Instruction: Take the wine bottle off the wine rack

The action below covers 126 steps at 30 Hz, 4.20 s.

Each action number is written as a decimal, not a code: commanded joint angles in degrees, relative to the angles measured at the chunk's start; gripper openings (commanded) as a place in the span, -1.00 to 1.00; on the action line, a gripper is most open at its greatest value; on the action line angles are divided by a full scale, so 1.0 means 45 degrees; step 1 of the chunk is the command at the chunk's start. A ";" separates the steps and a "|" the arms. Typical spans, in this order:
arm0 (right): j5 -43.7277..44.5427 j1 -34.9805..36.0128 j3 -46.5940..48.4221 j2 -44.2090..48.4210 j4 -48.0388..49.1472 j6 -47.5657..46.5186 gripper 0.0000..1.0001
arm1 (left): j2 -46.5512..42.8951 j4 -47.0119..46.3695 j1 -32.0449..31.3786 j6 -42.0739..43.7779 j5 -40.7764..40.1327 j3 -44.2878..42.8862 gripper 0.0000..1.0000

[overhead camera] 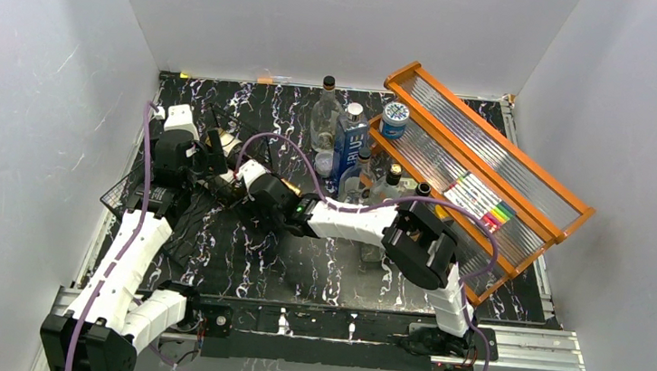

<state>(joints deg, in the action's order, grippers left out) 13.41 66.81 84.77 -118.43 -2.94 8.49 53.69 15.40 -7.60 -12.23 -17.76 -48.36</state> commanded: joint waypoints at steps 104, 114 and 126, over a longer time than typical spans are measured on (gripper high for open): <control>-0.3718 -0.0744 -0.3173 1.1155 -0.7355 0.0992 -0.84 | -0.1514 -0.3178 -0.9410 0.8316 0.9100 0.2471 0.96; -0.3590 -0.0747 -0.2874 1.1220 -0.6980 0.1076 -0.83 | -0.0351 -0.3741 -0.9531 0.7733 1.0469 0.3018 0.96; -0.4039 -0.0749 -0.2819 1.1116 -0.6008 0.1491 -0.62 | -0.1166 -0.4641 -0.9526 0.7550 0.9101 0.3863 0.55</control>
<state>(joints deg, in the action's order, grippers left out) -2.81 63.40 67.07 -71.16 -40.32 13.74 50.19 -3.09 -50.13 21.37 24.21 -31.38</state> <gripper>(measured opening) 0.432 0.855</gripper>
